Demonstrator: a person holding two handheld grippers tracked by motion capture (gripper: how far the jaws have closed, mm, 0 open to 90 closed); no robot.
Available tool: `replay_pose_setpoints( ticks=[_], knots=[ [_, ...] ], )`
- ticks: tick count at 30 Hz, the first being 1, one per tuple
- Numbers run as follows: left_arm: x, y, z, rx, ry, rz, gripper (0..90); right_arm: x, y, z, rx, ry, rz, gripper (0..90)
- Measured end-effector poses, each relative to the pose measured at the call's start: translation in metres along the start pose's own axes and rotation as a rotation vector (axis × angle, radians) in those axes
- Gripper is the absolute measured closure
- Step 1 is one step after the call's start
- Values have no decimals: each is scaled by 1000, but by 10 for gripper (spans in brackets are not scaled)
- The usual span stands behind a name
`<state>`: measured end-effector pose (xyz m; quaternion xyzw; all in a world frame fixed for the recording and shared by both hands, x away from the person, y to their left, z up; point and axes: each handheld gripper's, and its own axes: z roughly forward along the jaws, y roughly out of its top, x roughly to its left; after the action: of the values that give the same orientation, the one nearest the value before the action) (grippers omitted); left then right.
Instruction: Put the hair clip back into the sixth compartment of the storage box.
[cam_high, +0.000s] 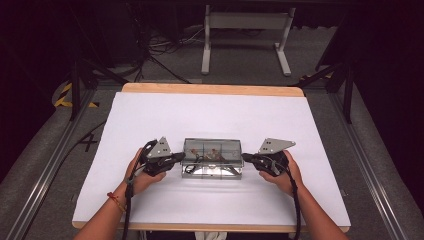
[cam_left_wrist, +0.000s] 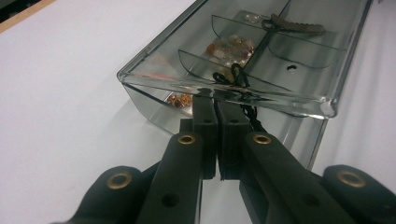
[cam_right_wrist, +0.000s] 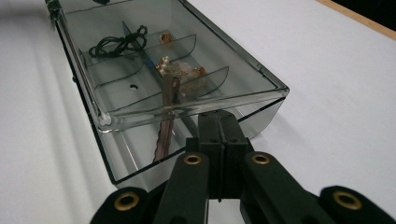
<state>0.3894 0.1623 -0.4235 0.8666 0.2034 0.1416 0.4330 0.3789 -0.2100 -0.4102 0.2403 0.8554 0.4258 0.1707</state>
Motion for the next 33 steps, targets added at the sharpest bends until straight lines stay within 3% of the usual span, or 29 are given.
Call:
replay_pose_setpoints(
  ticks=[7, 24, 33],
  knots=[
    [1, -2, 1, 31, 10, 28, 882, 1, -1, 2, 37, 14, -22, 899],
    [4, -7, 2, 55, -1, 25, 886, 1, -5, 6, 71, 32, -34, 899],
    [3, -9, 1, 58, -8, 44, 880, 2, -5, 6, 79, 42, -42, 898]
  ],
)
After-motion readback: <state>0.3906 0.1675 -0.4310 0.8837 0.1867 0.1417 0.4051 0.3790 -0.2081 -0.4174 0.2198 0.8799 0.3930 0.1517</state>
